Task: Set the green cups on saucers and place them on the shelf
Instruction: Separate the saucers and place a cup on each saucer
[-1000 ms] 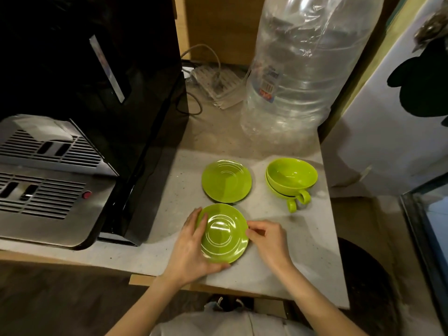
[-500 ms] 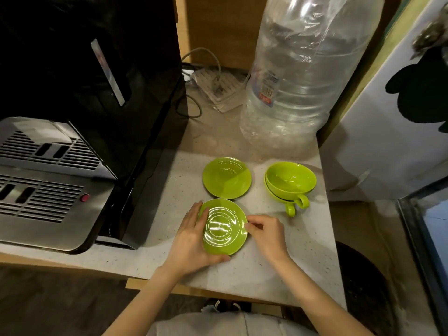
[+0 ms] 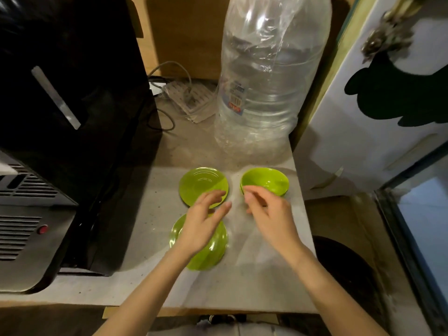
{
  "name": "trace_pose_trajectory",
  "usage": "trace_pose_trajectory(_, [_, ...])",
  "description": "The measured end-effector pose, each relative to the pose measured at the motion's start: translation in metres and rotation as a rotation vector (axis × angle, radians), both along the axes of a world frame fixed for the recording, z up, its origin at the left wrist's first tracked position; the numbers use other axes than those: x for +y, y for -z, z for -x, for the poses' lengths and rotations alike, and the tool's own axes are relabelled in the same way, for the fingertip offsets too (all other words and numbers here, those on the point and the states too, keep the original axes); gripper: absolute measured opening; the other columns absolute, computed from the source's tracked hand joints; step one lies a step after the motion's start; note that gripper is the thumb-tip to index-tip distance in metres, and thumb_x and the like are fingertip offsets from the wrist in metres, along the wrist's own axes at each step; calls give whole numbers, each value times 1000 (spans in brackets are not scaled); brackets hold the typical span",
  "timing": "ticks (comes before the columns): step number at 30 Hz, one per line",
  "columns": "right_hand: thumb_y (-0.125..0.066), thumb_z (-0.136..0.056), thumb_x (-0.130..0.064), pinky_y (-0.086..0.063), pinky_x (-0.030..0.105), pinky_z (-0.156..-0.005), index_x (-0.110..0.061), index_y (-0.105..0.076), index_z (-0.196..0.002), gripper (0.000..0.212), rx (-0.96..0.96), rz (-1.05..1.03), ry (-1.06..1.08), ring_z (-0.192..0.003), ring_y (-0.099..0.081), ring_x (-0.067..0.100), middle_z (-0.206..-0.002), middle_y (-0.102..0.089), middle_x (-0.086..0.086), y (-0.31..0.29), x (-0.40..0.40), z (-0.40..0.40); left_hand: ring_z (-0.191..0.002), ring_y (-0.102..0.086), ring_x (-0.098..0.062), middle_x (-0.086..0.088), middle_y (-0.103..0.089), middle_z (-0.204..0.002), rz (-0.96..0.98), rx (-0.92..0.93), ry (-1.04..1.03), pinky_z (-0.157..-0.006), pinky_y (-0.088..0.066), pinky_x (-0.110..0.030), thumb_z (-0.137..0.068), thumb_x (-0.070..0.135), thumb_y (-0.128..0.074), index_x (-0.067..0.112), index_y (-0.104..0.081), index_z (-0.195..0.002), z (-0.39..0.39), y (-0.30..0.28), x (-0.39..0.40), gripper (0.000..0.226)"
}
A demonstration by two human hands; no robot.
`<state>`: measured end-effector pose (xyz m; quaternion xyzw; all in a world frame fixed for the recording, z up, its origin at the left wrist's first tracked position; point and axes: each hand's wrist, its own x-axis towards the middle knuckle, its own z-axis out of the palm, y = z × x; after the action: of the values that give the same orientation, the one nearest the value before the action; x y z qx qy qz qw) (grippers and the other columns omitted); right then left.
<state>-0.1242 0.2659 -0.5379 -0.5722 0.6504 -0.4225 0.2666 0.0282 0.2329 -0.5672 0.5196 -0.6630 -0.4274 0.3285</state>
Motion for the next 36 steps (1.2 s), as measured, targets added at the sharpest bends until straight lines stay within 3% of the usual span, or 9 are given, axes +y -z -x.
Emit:
trace_pose_trajectory(2, [-51,-89,-24,-52,31,-71,-17,-67,-101,21,9,71,114,-73,-67,18,-80,-66,-5,-11,-8,23,-108,-56,-7,-2,-55,-126,-28,40,11,-82,-42,-6,-82,33,-60,19,-54,-121,17,-7,-14,42])
trace_pose_trajectory(5, [-50,-90,-22,-48,33,-73,-14,-65,-103,22,76,35,244,-81,-66,27,-82,-70,7,-9,-20,58,-130,-40,-18,-7,-43,-142,8,-116,142,-106,-33,-29,-75,37,-67,16,-41,-133,39,-5,-29,67])
trace_pose_trajectory(8, [-49,-90,-29,-46,34,-84,-11,-59,-113,31,126,-158,292,-101,-60,31,-106,-68,15,6,-28,78,-139,-26,-20,-12,-28,-151,5,-235,179,-105,-17,-18,-70,42,-71,13,-31,-139,55,5,-35,84])
trace_pose_trajectory(10, [-49,-89,-35,-48,46,-90,-8,-56,-115,38,57,-277,266,-103,-60,34,-110,-65,18,12,-32,81,-139,-26,-21,-13,-26,-151,9,-252,146,-104,-17,-17,-70,42,-71,11,-32,-138,62,12,-35,84])
trace_pose_trajectory(15, [-56,-86,-20,-57,49,-73,-6,-60,-101,21,-32,-299,264,-66,-68,28,-67,-64,3,19,-35,78,-137,-32,-19,-9,-33,-149,58,-223,70,-103,-23,-18,-68,43,-72,12,-43,-132,67,22,-33,76])
trace_pose_trajectory(19, [-54,-81,-10,-58,43,-69,-4,-65,-92,17,39,-269,280,-58,-67,27,-59,-67,11,15,-37,76,-135,-35,-16,-7,-36,-148,87,-181,50,-99,-24,-12,-64,41,-75,14,-47,-130,66,22,-34,77])
trace_pose_trajectory(26, [-57,-80,-12,-57,34,-57,-12,-66,-91,15,26,-127,219,-44,-63,10,-55,-62,-10,-3,-57,59,-117,-40,-4,-9,-48,-137,264,-72,-102,-86,-22,11,-55,32,-82,12,-60,-117,40,2,-43,68])
trace_pose_trajectory(32, [-56,-85,-11,-53,51,-75,-3,-63,-103,21,9,-83,94,-77,-67,35,-82,-72,18,5,-78,12,-119,-42,-7,-12,-48,-137,309,-147,-173,-94,-21,2,-55,34,-81,13,-59,-119,-6,-1,-50,71])
trace_pose_trajectory(36, [-55,-86,-11,-45,30,-75,-1,-62,-106,24,53,-129,17,-85,-65,35,-90,-72,20,19,-87,-13,-122,-42,-9,-10,-46,-139,251,-203,-226,-100,-26,-9,-55,33,-82,11,-58,-119,-30,13,-48,72])
